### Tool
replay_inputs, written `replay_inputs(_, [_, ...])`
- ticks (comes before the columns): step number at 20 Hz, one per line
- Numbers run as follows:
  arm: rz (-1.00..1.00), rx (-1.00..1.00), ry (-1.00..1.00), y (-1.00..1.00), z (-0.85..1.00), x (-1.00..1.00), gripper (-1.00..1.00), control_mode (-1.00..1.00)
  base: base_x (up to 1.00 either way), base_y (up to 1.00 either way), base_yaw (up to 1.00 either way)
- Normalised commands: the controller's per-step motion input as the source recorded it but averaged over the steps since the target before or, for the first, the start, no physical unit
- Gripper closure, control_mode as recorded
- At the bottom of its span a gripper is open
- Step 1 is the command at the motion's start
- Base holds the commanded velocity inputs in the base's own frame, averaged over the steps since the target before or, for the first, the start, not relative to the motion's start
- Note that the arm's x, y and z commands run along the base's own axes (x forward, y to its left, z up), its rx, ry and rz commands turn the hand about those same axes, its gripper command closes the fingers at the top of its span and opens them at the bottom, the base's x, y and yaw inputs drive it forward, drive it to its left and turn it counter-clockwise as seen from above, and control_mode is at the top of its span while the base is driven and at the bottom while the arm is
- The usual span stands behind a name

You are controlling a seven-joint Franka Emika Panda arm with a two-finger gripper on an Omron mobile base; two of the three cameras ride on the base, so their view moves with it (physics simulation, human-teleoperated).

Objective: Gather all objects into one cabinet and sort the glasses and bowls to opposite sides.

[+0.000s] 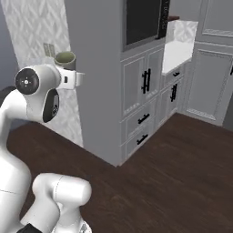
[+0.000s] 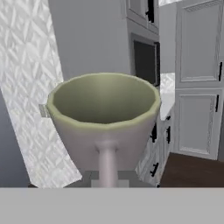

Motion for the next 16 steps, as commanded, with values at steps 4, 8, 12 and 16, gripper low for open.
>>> replay_inputs(4, [0.00, 0.00, 0.00, 0.00, 0.00, 0.00, 1.00, 1.00, 0.99, -0.42, -0.49])
replay_inputs(8, [0.00, 0.00, 0.00, 0.00, 0.00, 0.00, 1.00, 1.00, 0.95, -0.54, -0.42])
replay_inputs(12, [0.00, 0.00, 0.00, 0.00, 0.00, 0.00, 1.00, 1.00, 0.71, -0.41, -0.25])
replay_inputs(16, [0.00, 0.00, 0.00, 0.00, 0.00, 0.00, 1.00, 1.00, 0.06, -0.30, 0.08])
